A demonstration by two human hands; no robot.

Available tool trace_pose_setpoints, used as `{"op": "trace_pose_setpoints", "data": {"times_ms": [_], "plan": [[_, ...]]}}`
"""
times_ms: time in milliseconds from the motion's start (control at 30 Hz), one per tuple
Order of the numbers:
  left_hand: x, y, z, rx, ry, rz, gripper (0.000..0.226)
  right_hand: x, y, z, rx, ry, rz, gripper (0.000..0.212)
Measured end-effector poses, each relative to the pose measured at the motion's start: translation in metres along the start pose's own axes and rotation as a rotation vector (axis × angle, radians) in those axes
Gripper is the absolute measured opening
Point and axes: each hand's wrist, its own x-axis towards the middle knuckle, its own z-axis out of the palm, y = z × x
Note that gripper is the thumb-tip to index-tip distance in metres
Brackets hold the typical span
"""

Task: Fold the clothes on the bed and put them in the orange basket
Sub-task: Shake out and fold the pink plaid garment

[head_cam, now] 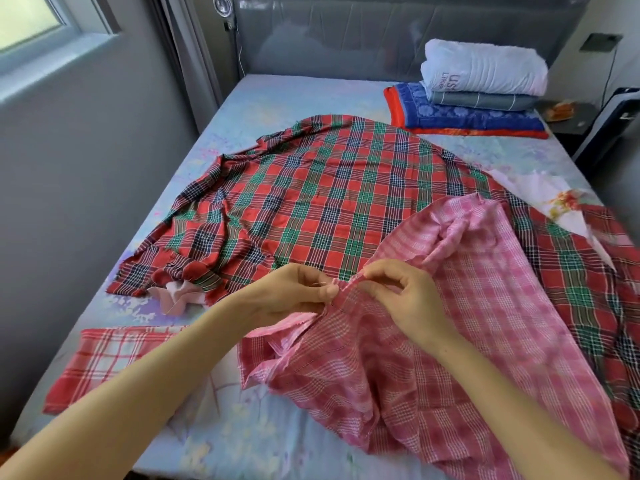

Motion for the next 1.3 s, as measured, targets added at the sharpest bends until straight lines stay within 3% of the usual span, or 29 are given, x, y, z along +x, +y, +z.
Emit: {"op": "trace_pose_setpoints", "data": {"times_ms": [133, 233, 367, 467, 567, 633, 833, 900, 967, 1067, 1167, 1300], "plan": [[0.000, 0.006, 0.002, -0.102, -0.029, 0.007, 0.010, -0.018, -0.020, -0.009, -0.101, -0.154, -0.290, 0.018], [-0.001, 0.015, 0.008, 0.062, 0.023, 0.056, 0.009, -0.015, -0.023, -0.008, -0.325, -0.185, -0.389, 0.019], [-0.003, 0.027, 0.016, 0.336, 0.103, 0.134, 0.016, 0.007, -0.020, -0.009, -0.472, -0.041, -0.319, 0.011], [-0.005, 0.034, 0.016, 0.444, 0.156, 0.183, 0.023, 0.012, -0.022, -0.011, -0.416, -0.077, -0.207, 0.014], [-0.009, 0.043, 0.017, 0.463, 0.165, 0.204, 0.025, 0.017, -0.026, -0.016, -0.327, -0.199, -0.068, 0.030], [-0.011, 0.049, 0.018, 0.478, 0.183, 0.214, 0.022, 0.021, -0.032, -0.020, -0.333, -0.252, -0.061, 0.021], [-0.019, 0.075, 0.024, 0.313, 0.180, 0.336, 0.013, 0.039, -0.063, -0.043, -0.280, -0.117, -0.142, 0.004], [-0.023, 0.088, 0.032, 0.301, 0.201, 0.394, 0.015, 0.045, -0.081, -0.057, -0.217, -0.064, -0.143, 0.008], [-0.025, 0.101, 0.042, 0.408, 0.281, 0.488, 0.017, 0.047, -0.101, -0.075, -0.190, -0.016, -0.156, 0.015], [-0.027, 0.123, 0.062, 0.680, 0.432, 0.700, 0.014, 0.044, -0.131, -0.109, -0.129, 0.051, -0.168, 0.008], [-0.027, 0.141, 0.084, 0.748, 0.414, 0.831, 0.018, 0.033, -0.153, -0.141, -0.084, 0.119, -0.207, 0.004], [-0.021, 0.154, 0.105, 0.798, 0.349, 0.807, 0.013, 0.013, -0.170, -0.185, -0.082, 0.236, -0.219, 0.009]]}}
